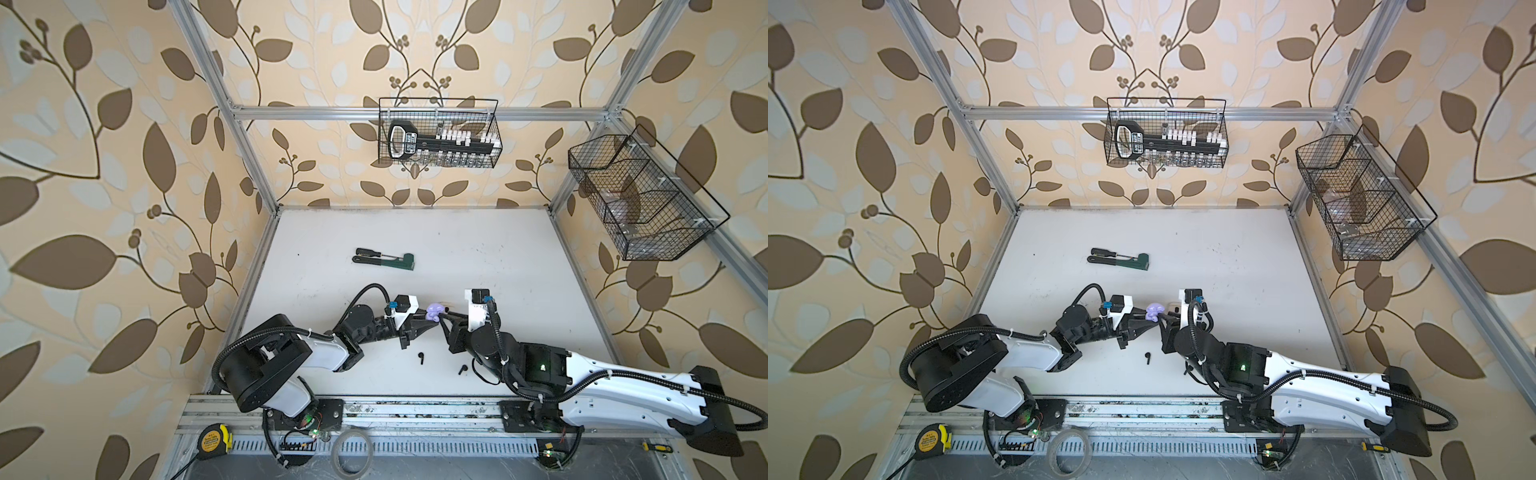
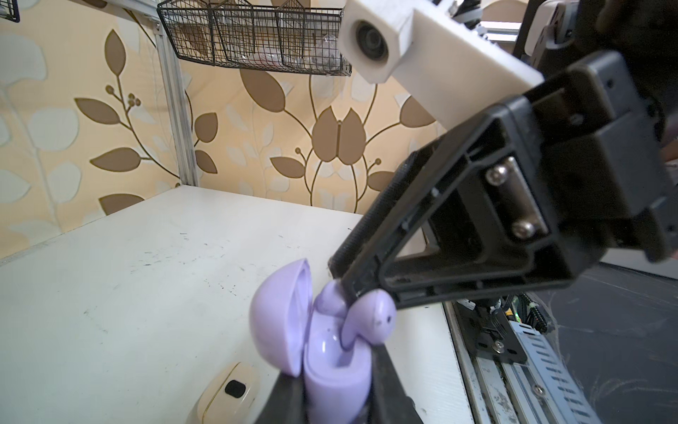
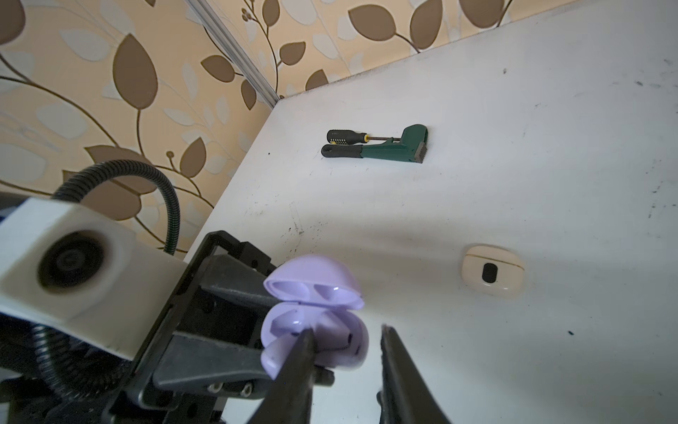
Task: Insert wireless bluetooth earbuds into charging case
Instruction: Insert the wireless bluetooth earbud into the charging case.
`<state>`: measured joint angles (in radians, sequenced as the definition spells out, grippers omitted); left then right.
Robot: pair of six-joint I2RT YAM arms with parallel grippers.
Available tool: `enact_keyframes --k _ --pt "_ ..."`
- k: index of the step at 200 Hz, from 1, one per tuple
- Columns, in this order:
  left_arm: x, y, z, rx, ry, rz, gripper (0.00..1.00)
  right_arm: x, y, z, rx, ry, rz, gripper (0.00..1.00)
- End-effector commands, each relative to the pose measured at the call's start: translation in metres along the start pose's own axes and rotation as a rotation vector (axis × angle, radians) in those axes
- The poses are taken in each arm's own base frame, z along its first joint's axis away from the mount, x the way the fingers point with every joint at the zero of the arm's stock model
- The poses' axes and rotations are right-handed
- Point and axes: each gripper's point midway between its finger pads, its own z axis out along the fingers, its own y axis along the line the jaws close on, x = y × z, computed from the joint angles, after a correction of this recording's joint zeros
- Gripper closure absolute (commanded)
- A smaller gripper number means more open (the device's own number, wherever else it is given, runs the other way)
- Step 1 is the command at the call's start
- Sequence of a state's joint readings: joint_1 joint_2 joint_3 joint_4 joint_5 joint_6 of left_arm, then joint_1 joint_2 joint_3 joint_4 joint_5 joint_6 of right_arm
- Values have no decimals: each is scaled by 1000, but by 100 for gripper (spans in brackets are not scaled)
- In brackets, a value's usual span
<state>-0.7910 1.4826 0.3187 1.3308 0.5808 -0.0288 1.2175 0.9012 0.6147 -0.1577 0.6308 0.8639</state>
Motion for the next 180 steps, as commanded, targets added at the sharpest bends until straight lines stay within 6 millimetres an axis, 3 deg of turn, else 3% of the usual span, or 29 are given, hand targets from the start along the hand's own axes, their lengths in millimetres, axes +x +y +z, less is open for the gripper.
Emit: enact_keyframes --k 1,110,180 --pt "-22 -6 -3 15 -74 68 100 6 3 2 -13 19 4 68" --pt "-18 8 -6 -74 -65 79 100 13 6 1 -9 49 38 67" --pt "-14 -2 -5 -16 -48 101 100 -4 19 2 -6 10 -2 66"
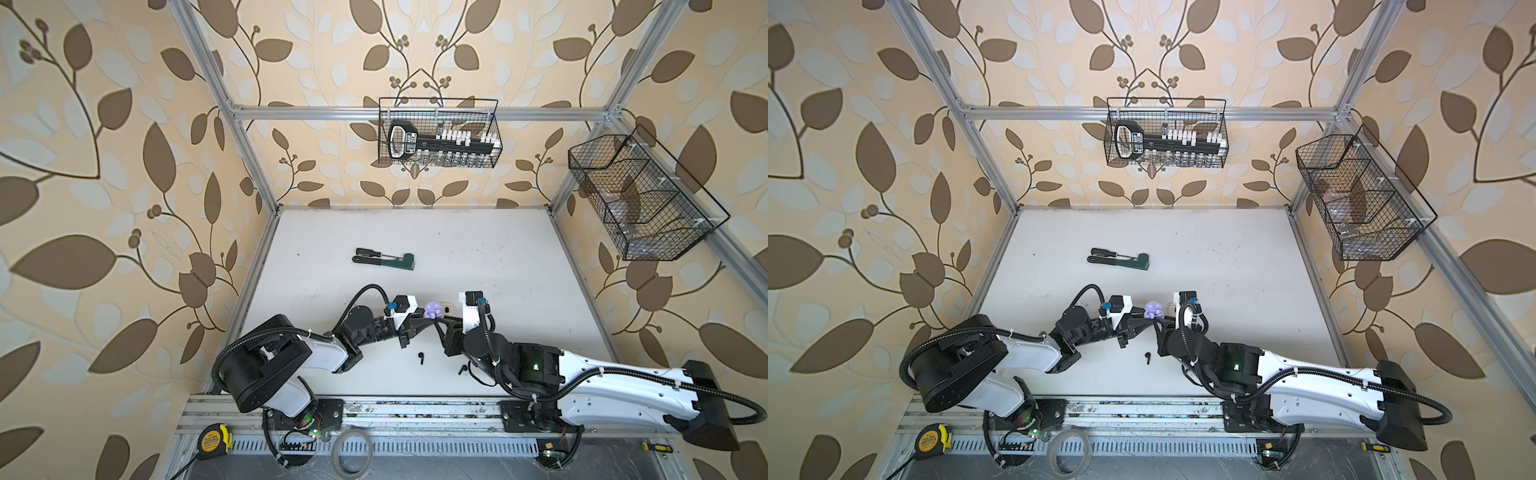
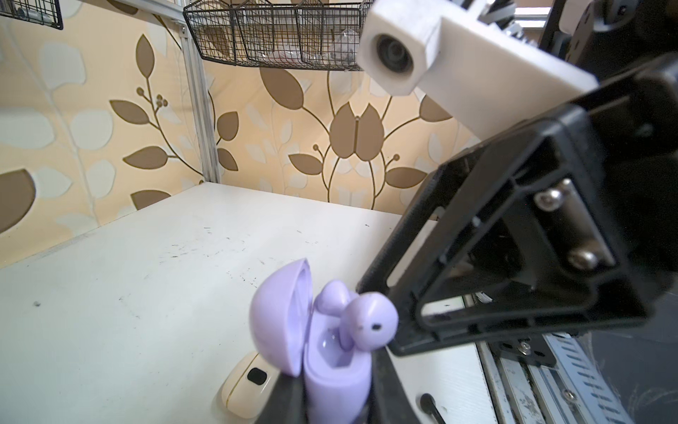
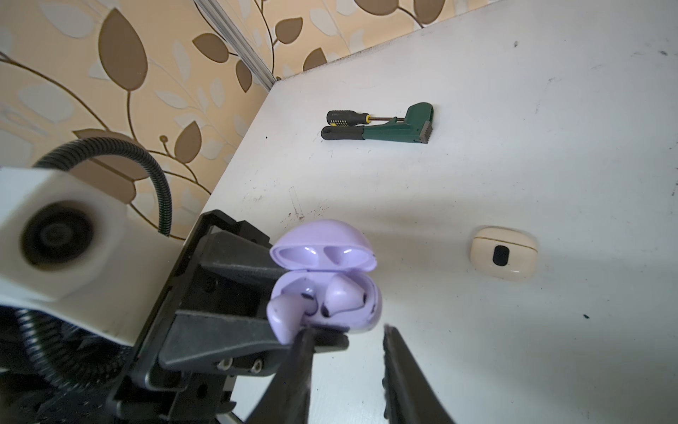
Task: Insert wireless bluetooth earbuds into charging case
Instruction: Insert the wireless bluetooth earbud into the charging case, then close the charging case.
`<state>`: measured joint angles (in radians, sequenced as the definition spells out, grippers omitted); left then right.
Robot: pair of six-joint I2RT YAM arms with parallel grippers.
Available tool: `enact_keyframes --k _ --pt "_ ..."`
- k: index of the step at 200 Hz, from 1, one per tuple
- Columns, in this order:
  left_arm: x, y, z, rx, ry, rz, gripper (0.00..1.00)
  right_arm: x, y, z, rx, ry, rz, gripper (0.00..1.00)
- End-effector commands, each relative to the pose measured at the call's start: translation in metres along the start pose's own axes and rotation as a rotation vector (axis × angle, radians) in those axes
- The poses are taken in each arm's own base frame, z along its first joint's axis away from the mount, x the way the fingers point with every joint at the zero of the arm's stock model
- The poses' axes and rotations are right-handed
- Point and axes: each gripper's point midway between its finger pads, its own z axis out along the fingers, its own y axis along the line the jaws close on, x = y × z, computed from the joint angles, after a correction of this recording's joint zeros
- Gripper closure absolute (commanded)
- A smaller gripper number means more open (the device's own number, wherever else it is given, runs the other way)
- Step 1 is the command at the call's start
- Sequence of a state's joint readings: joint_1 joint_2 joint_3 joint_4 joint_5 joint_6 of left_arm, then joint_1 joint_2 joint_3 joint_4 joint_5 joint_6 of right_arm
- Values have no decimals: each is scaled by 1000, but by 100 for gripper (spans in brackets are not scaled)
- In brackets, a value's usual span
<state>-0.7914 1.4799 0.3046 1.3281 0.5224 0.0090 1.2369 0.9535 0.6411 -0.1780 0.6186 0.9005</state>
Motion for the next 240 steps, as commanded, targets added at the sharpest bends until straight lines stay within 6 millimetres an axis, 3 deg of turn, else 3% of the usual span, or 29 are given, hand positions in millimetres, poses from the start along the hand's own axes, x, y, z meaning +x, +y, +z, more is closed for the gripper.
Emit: enact_keyframes --k 1,55,58,72,103,127,146,173,198,240 --pt "-18 -10 -3 42 -58 70 100 -15 13 -4 -12 -33 -3 66" --pt "-13 -11 -6 41 -46 72 100 -19 12 -4 17 -35 -22 62" --pt "-22 -13 -7 43 -69 87 100 -20 11 -5 21 -36 -24 62" --pt "-23 -15 -8 51 -67 91 100 -28 6 -12 35 -52 -25 61" --pt "-23 -22 -10 89 -60 102 100 -50 -7 -34 60 -108 -26 45" --pt "-22 -29 -12 126 -54 115 100 -54 -15 -39 65 -123 -39 41" --pt "-24 -39 -15 178 -62 124 100 -51 -26 -30 96 -101 -31 46" --pt "-32 -55 -22 253 -84 126 100 -31 -38 2 41 -17 7 50" --pt "-29 -59 -20 287 -41 113 100 -22 -25 15 -44 14 -4 53" --pt "-23 -63 -19 324 -13 114 100 -40 10 -3 -180 -66 -51 49"
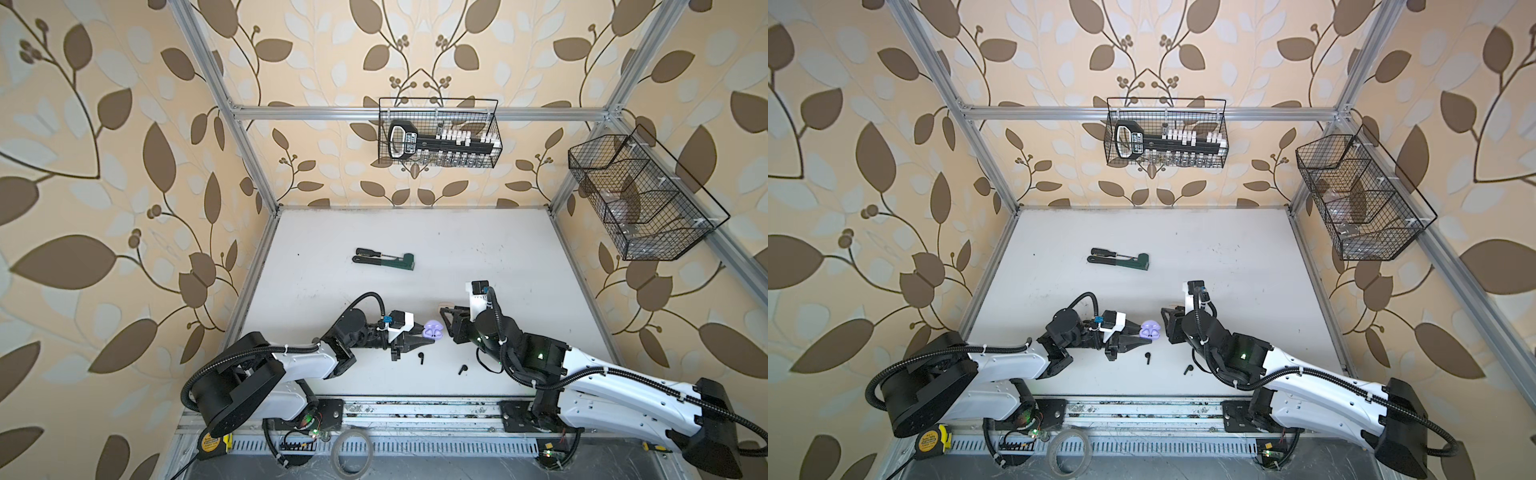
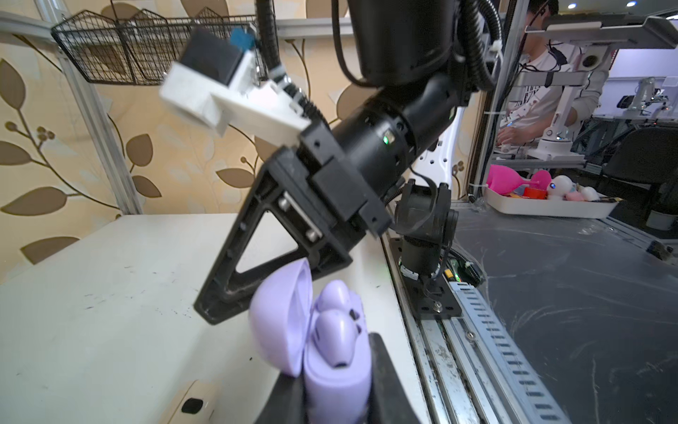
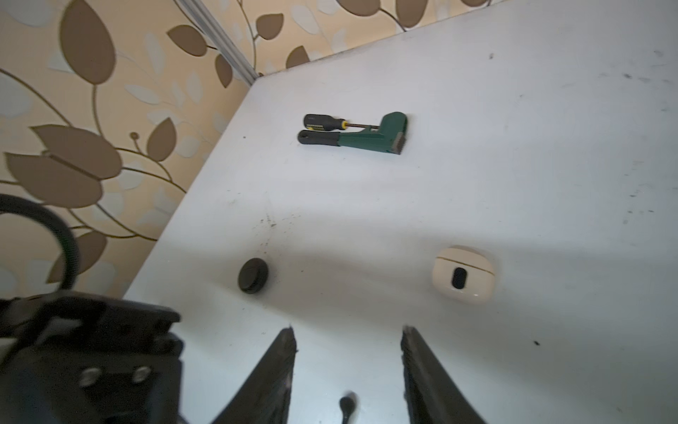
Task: Insert wireless bluetooth earbuds into charging case
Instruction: Close the charging case.
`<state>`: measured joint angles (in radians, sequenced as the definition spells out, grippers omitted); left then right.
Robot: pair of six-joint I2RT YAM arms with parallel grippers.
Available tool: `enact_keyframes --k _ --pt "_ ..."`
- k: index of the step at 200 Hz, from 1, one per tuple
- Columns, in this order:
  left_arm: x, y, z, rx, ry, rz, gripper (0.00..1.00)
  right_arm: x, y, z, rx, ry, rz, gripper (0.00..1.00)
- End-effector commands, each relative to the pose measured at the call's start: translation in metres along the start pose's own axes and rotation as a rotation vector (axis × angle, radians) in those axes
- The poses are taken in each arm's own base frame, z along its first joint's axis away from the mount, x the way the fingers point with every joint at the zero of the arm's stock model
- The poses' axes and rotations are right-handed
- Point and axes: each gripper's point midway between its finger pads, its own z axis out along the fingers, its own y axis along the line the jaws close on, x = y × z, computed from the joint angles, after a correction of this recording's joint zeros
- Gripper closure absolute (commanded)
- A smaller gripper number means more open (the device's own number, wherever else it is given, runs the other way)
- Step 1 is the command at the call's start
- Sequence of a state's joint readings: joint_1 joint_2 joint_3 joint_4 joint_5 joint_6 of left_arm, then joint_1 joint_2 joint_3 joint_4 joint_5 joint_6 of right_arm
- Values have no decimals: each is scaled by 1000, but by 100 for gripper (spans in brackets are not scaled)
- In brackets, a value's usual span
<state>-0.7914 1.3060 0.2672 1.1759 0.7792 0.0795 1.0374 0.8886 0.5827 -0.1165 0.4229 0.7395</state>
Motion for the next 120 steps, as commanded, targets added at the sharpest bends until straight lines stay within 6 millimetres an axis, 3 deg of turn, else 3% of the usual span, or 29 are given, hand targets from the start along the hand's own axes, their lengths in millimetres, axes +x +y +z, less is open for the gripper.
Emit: enact_keyframes --k 1,36,63,87,120 --pt "-16 -8 4 67 -30 58 100 -24 35 -15 -161 -79 -10 49" --pt "-17 -7 3 57 -32 59 100 -22 52 -25 -237 -80 -34 49" --pt "-20 -11 1 73 -39 64 100 -22 23 -20 -87 -97 -27 51" --pt "-23 -13 -2 66 -55 70 100 -13 13 -11 -76 -85 -17 52" --pt "-24 -11 -1 58 -41 60 100 -3 30 -5 -131 -56 -49 54"
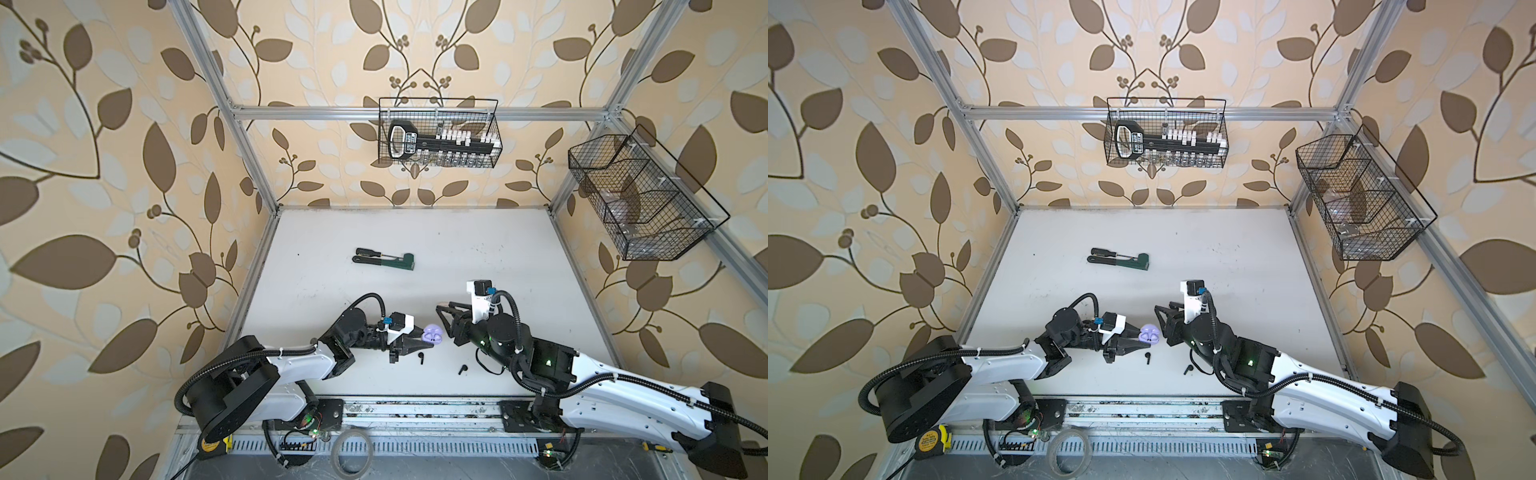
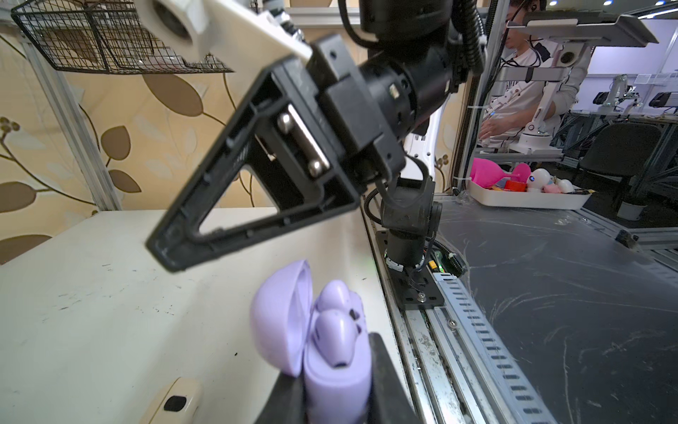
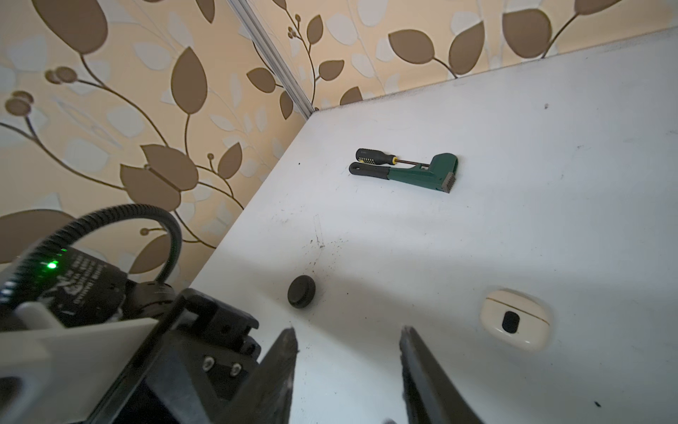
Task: Insert wireless bluetooth earbuds into charging case
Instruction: Close the charging case, then place the charging case at the center of the table.
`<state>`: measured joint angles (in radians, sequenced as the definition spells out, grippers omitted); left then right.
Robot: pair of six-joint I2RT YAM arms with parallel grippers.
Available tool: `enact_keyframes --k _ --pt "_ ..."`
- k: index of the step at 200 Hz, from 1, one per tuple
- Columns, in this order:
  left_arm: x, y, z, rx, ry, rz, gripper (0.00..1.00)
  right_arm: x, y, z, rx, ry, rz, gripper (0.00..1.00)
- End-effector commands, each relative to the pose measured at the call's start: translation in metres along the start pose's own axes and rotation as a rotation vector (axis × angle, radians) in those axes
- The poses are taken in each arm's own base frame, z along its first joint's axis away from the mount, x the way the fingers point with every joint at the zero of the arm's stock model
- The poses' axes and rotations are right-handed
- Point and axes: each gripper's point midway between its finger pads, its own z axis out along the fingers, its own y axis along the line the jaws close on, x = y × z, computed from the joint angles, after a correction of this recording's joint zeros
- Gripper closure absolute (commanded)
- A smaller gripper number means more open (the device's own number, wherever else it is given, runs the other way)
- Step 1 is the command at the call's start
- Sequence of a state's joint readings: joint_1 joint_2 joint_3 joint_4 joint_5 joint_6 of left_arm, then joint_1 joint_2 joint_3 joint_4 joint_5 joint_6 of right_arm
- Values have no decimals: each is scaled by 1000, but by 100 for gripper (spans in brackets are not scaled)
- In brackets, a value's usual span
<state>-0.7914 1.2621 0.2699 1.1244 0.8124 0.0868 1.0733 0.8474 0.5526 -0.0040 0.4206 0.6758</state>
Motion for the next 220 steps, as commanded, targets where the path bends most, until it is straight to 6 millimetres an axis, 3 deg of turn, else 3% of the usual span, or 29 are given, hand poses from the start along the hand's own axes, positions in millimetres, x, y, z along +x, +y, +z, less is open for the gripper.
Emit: enact_keyframes --k 1,59,87,110,132,155,181,199,220 --pt "-20 -3 1 25 -44 56 100 7 9 5 -31 11 -21 54" --pt "-21 -1 -1 1 -46 59 100 11 35 7 -107 21 -51 55" --pt "-13 4 1 -20 -17 53 100 2 29 0 -66 -2 -44 57" --pt "12 33 8 -134 60 -75 100 -22 4 -16 86 -60 -18 53" --pt "49 86 8 -400 110 -329 100 -37 -22 -30 210 -115 16 47" --pt "85 111 0 -565 137 -561 100 -45 -46 -37 317 -170 47 36" --pt "121 121 -9 -690 179 -793 100 -41 -62 -29 327 -44 75 26" --pt "137 120 -3 -672 210 -872 100 -35 -65 -18 274 56 97 32" --pt "151 126 2 -670 249 -932 100 -27 -62 -11 222 92 92 29"
